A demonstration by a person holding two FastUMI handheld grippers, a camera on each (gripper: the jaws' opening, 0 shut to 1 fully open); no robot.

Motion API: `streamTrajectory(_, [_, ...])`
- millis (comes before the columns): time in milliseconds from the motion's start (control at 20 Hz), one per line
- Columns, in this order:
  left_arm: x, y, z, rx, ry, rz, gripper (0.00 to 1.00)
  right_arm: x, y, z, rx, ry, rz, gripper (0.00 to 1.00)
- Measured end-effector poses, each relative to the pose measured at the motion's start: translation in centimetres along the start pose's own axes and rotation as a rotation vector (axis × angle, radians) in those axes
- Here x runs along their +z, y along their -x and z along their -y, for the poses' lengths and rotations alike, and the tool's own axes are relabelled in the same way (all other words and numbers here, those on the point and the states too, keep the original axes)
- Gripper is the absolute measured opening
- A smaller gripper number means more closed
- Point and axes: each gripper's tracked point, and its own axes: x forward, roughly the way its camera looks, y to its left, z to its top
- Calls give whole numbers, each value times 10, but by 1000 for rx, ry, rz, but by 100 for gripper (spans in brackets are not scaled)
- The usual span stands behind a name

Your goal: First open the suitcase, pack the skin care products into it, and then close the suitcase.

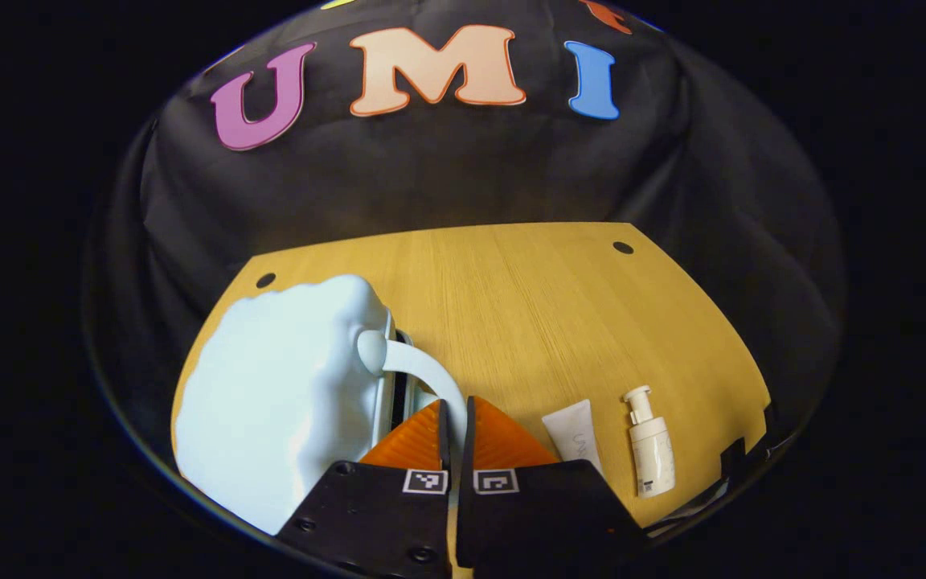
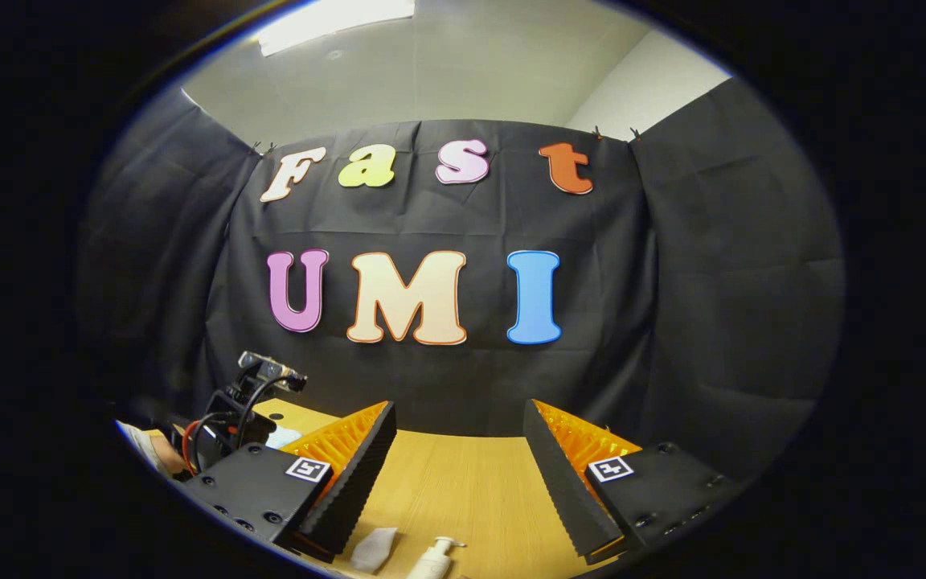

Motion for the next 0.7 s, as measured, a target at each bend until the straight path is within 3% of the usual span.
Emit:
streamTrajectory(250, [37,24,-24,21,58,67,0,0,-3,-3,14,-25,11,100])
streamTrajectory(400, [60,43,-49,66,13,102,0,0,-5,-7,21,-35,10,100])
streamTrajectory(700, [97,81,-119,167,18,187,0,0,-10,-28,46,-48,16,100])
